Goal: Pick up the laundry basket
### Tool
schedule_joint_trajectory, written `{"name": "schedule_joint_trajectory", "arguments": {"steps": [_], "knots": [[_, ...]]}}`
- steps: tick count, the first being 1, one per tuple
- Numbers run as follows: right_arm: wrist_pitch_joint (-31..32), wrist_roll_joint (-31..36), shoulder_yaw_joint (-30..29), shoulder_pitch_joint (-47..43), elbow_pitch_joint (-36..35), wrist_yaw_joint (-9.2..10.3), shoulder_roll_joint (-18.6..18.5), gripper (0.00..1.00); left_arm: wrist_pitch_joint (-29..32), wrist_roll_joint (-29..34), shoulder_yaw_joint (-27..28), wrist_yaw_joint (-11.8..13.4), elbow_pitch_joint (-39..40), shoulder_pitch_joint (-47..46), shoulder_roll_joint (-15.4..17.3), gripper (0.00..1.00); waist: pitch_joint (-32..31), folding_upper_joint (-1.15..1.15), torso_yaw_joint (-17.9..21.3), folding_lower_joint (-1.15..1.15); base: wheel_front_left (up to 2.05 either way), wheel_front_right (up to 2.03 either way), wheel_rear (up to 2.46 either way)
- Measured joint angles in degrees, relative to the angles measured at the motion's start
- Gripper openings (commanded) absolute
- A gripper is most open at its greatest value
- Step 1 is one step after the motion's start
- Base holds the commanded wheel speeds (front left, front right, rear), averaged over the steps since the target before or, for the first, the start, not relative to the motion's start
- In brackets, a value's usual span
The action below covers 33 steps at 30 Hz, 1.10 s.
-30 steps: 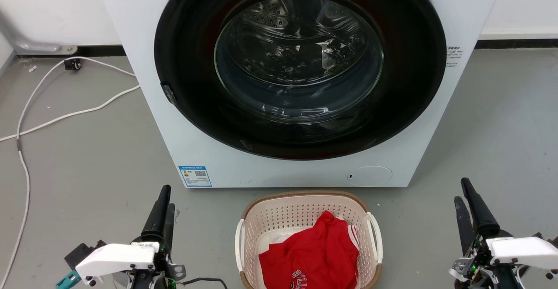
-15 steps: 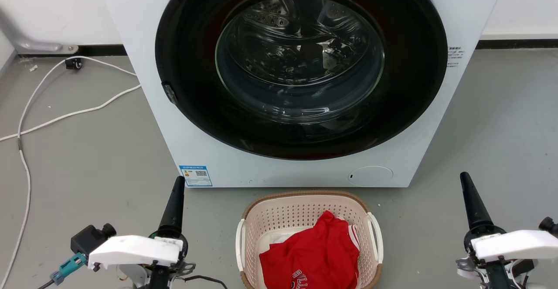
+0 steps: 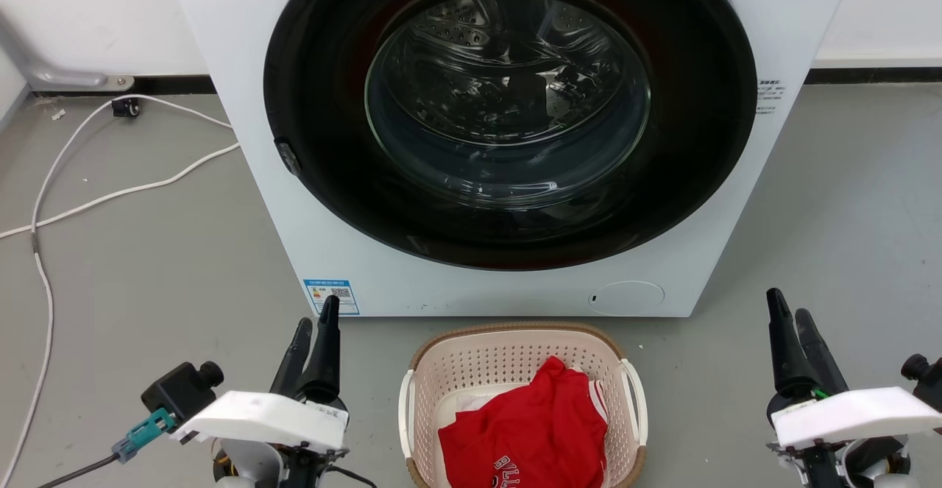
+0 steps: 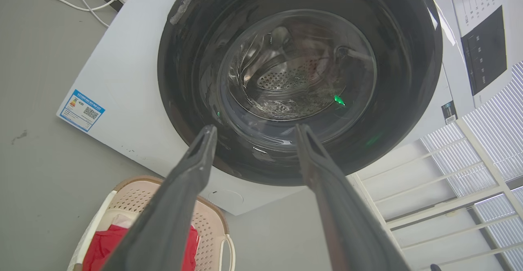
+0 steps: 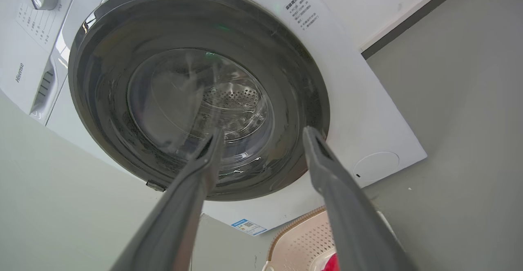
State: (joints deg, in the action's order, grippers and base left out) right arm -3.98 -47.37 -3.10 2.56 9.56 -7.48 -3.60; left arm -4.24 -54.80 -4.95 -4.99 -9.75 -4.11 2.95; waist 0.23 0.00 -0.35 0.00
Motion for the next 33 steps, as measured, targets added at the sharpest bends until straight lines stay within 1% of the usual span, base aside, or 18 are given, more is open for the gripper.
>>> {"name": "schedule_joint_trajectory", "arguments": {"steps": [16, 23, 33], "knots": [[-2.1, 14.3, 0.7, -0.3, -0.3, 0.0, 0.1, 1.0, -2.7, 13.1, -3.8, 1.5, 0.0, 0.0, 0.0, 1.0, 0.0, 0.0, -0.1, 0.0, 0.0, 0.0, 0.0], [-2.5, 19.0, 1.1, -0.6, -0.3, -0.01, 0.2, 1.0, -3.7, 18.2, -5.0, 2.5, 0.0, 0.0, 0.0, 1.0, 0.0, 0.0, -0.1, 0.0, 0.0, 0.0, 0.0], [-3.3, 25.7, 1.9, -1.2, -0.7, -0.01, 0.4, 1.0, -5.2, 24.6, -6.1, 3.0, -0.4, -0.4, 0.0, 1.0, 0.0, 0.0, 0.1, 0.0, 0.0, 0.0, 0.0]]}}
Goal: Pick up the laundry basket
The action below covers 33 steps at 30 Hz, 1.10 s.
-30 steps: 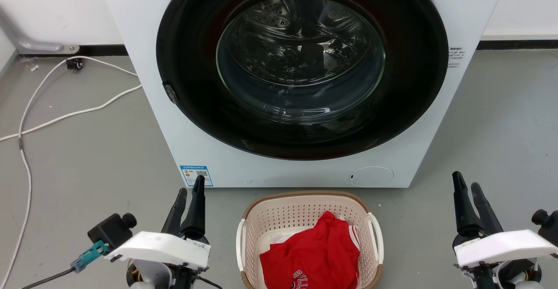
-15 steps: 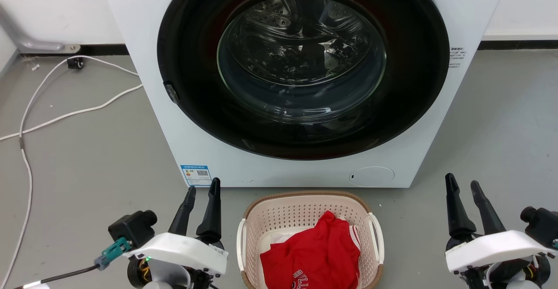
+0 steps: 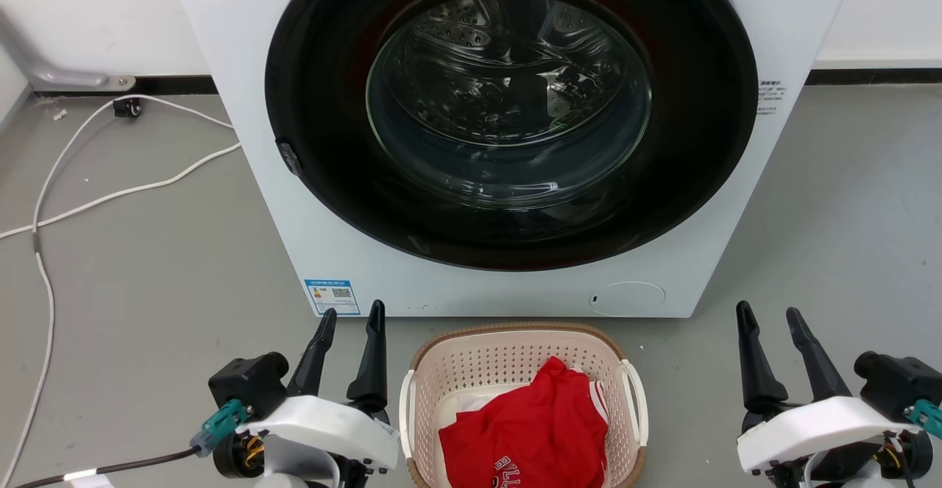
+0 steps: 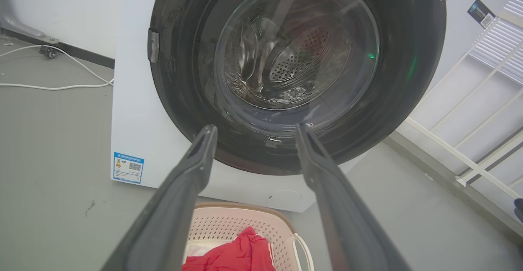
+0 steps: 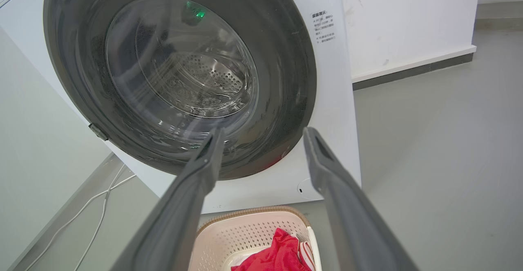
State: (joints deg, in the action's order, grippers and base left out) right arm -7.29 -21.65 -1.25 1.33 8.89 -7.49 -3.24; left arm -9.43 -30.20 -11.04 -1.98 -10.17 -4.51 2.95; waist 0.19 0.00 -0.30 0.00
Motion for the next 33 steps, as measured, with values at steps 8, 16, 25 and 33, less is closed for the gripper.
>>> {"name": "schedule_joint_trajectory", "arguments": {"steps": [8, 16, 25, 33], "knots": [[-0.3, 5.4, 0.1, -0.5, -0.4, 0.0, 0.1, 1.0, -1.2, 4.9, -0.8, 0.5, -1.2, 0.0, 0.0, 1.0, -0.2, 0.0, 0.2, 0.0, 0.0, 0.0, 0.0], [-0.5, 9.3, 0.1, -1.0, -0.5, 0.0, 0.2, 1.0, -2.1, 8.3, -1.4, 0.5, -2.0, 0.0, 0.0, 1.0, -0.3, 0.0, 0.2, 0.0, 0.0, 0.0, 0.0], [-1.1, 12.8, 0.6, -1.3, -0.9, -0.01, 0.3, 1.0, -3.2, 12.1, -1.7, 1.0, -2.9, -0.3, 0.0, 1.0, -0.3, 0.0, 0.2, 0.0, 0.0, 0.0, 0.0], [-1.8, 15.6, 0.7, -1.4, -1.2, -0.01, 0.3, 1.0, -4.0, 15.8, -2.2, 1.3, -3.2, -0.5, -0.1, 1.0, -0.3, 0.0, 0.2, 0.0, 0.0, 0.0, 0.0]]}}
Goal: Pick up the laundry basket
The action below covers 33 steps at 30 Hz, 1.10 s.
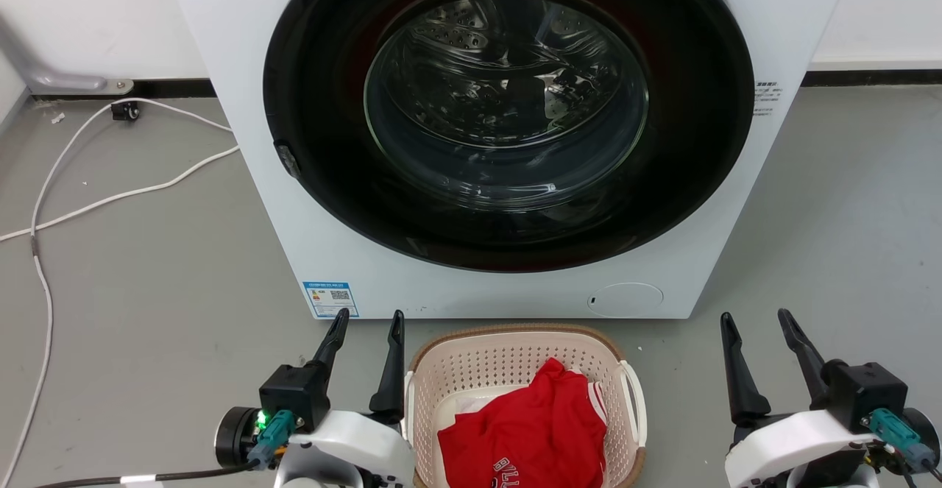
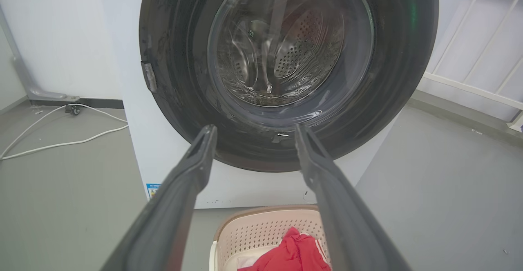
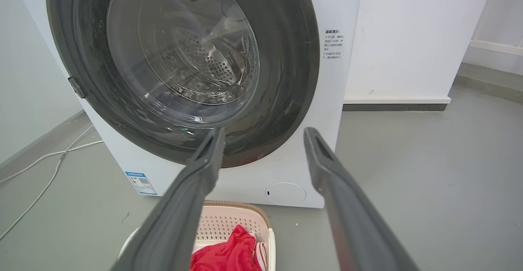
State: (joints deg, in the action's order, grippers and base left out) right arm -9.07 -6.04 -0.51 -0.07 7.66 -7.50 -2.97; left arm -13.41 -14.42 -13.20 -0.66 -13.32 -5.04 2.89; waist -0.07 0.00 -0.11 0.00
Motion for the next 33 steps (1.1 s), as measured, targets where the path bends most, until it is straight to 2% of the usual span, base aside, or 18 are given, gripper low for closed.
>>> {"name": "schedule_joint_trajectory", "arguments": {"steps": [16, 33], "knots": [[-1.7, 2.5, 0.3, -0.2, 1.1, 0.0, 0.0, 1.0, -1.5, 5.2, -0.7, 0.9, -0.2, -0.5, 0.0, 1.0, 0.2, 0.0, -0.1, 0.0, 0.0, 0.0, 0.0], [-2.2, 2.0, 0.1, -0.1, 1.8, 0.0, 0.0, 1.0, -1.5, 5.1, -0.4, 1.1, -0.9, -0.7, 0.0, 1.0, 1.1, 0.0, 0.0, 0.0, 0.0, 0.0, 0.0]]}}
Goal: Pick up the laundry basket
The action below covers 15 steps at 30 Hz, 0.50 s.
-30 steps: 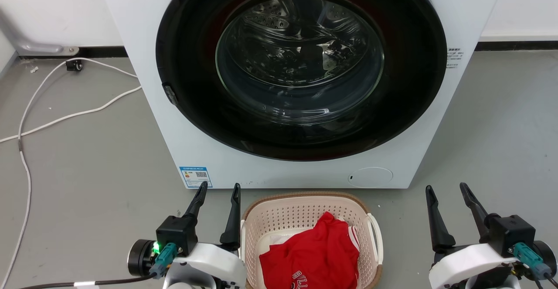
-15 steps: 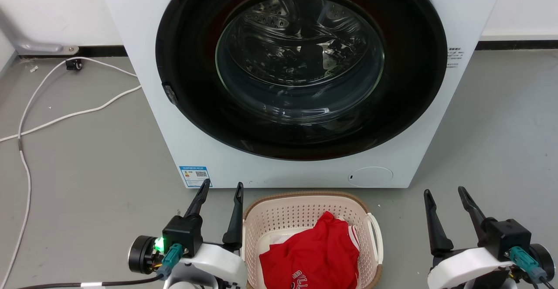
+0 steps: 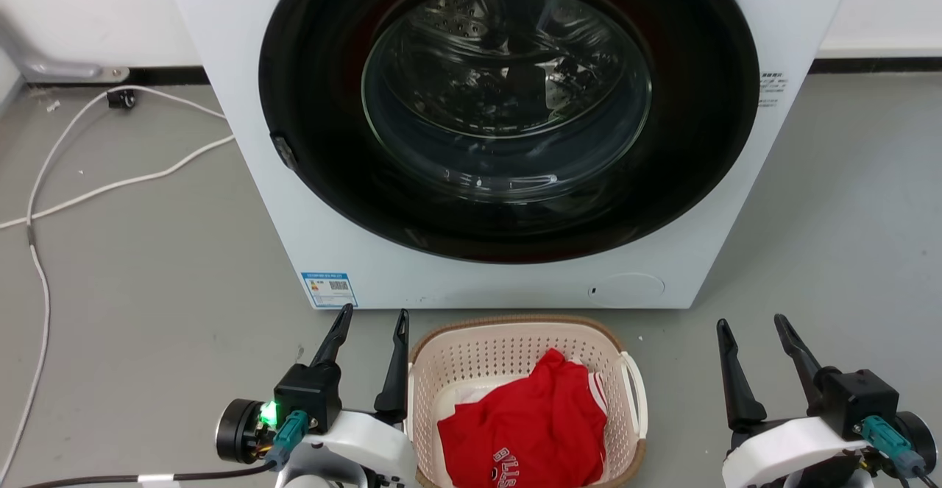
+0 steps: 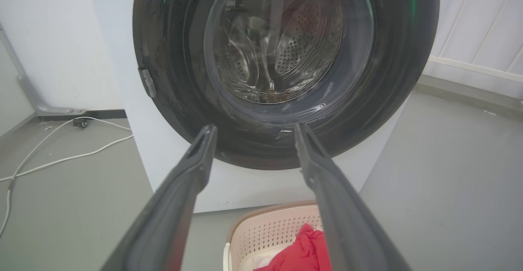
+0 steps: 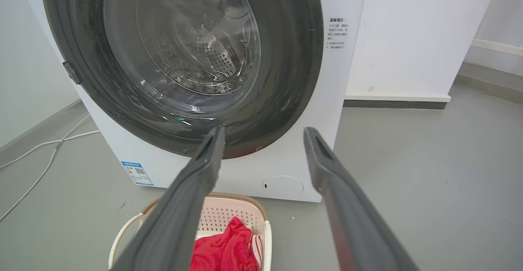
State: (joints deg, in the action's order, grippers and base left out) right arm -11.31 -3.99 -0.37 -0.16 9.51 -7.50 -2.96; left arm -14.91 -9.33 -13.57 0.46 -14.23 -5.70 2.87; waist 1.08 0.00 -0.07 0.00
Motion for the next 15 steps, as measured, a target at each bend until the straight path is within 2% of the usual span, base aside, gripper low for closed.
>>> {"name": "schedule_joint_trajectory", "arguments": {"steps": [9, 10, 15], "knots": [[-0.8, -1.1, 0.4, 2.4, 3.1, 0.0, 0.0, 1.0, -0.2, -1.0, -0.1, 0.3, -6.9, -2.8, 0.0, 1.0, 5.4, 0.0, 0.4, 0.0, 0.0, 0.0, 0.0], [-1.3, -1.4, 0.6, 3.9, 5.1, 0.0, 0.0, 1.0, -0.2, -1.3, -0.5, 0.3, -9.5, -4.7, 0.0, 1.0, 8.0, 0.0, 0.6, 0.0, 0.0, 0.0, 0.0], [-2.1, -2.7, 1.6, 7.6, 8.4, 0.0, 0.0, 1.0, -0.2, -1.6, -0.5, 0.1, -13.1, -8.4, 0.0, 1.0, 13.1, 0.0, 0.9, 0.0, 0.0, 0.0, 0.0]]}}
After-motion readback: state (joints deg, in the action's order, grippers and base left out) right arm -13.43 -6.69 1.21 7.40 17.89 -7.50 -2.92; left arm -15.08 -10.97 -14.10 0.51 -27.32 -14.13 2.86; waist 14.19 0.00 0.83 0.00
